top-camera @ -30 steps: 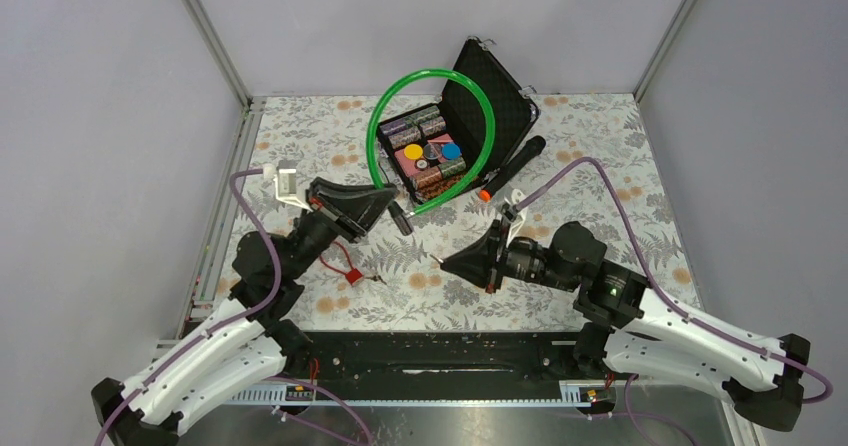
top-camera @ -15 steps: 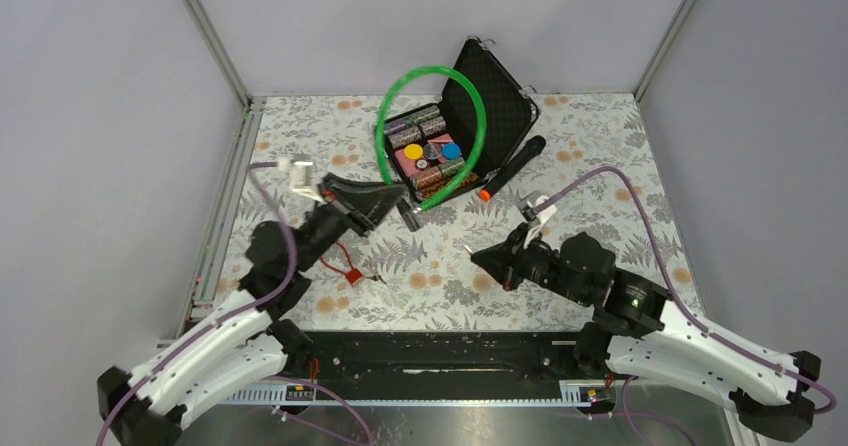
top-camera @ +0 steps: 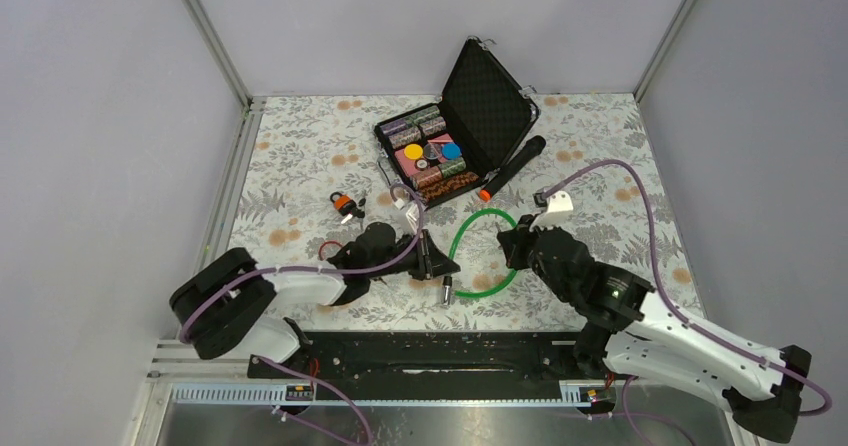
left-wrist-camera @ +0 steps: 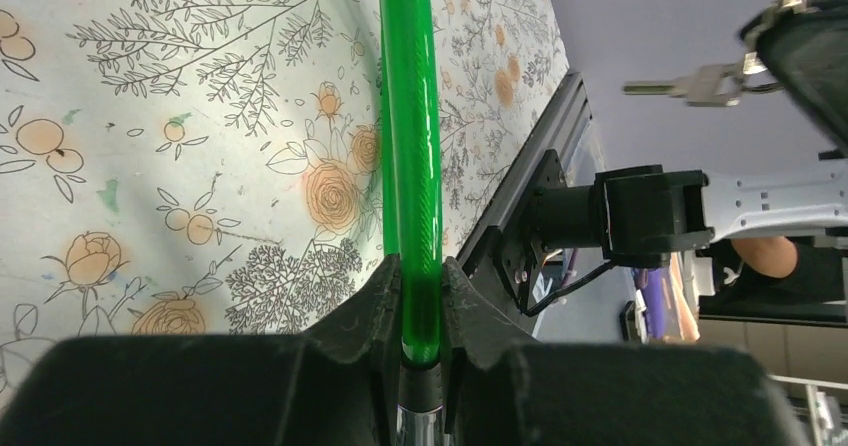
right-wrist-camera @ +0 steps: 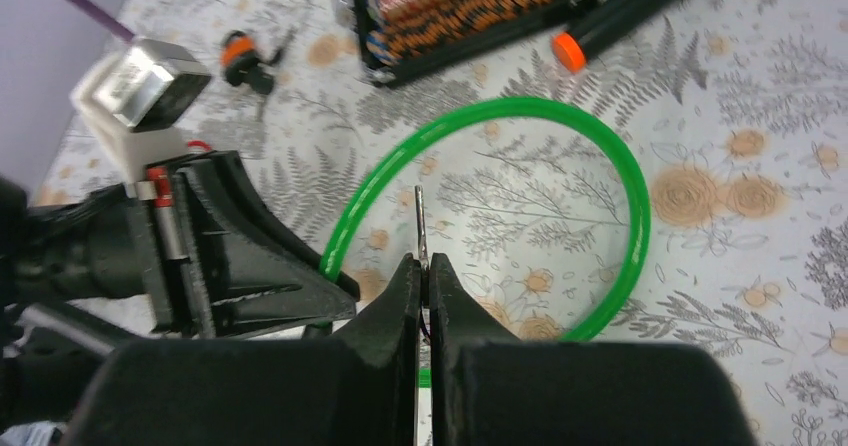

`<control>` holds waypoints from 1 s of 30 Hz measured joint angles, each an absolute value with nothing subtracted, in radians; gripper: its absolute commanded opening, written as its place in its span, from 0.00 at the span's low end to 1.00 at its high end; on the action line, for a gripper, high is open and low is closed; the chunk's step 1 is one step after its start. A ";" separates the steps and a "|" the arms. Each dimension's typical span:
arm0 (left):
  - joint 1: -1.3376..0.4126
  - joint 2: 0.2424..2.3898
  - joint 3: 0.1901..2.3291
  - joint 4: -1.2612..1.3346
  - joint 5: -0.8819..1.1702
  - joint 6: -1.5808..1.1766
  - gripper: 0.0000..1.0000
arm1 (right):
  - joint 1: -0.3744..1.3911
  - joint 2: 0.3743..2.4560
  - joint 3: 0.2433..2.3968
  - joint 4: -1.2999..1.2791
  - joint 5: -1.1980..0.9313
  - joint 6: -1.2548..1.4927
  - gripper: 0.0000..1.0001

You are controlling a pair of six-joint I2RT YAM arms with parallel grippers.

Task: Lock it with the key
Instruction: Place the lock at the center of the board.

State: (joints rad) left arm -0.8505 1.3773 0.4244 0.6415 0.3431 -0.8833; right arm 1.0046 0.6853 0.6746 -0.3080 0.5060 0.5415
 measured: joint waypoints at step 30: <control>-0.850 1.190 0.551 0.109 -0.160 -0.861 0.99 | 0.797 1.107 0.526 -0.137 0.339 0.686 0.81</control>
State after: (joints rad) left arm -0.8505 1.1904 0.5510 0.1089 -0.1604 -0.8608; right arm 0.7967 1.1072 0.5262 -0.1371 0.3393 0.6857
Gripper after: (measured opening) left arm 0.989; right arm 0.774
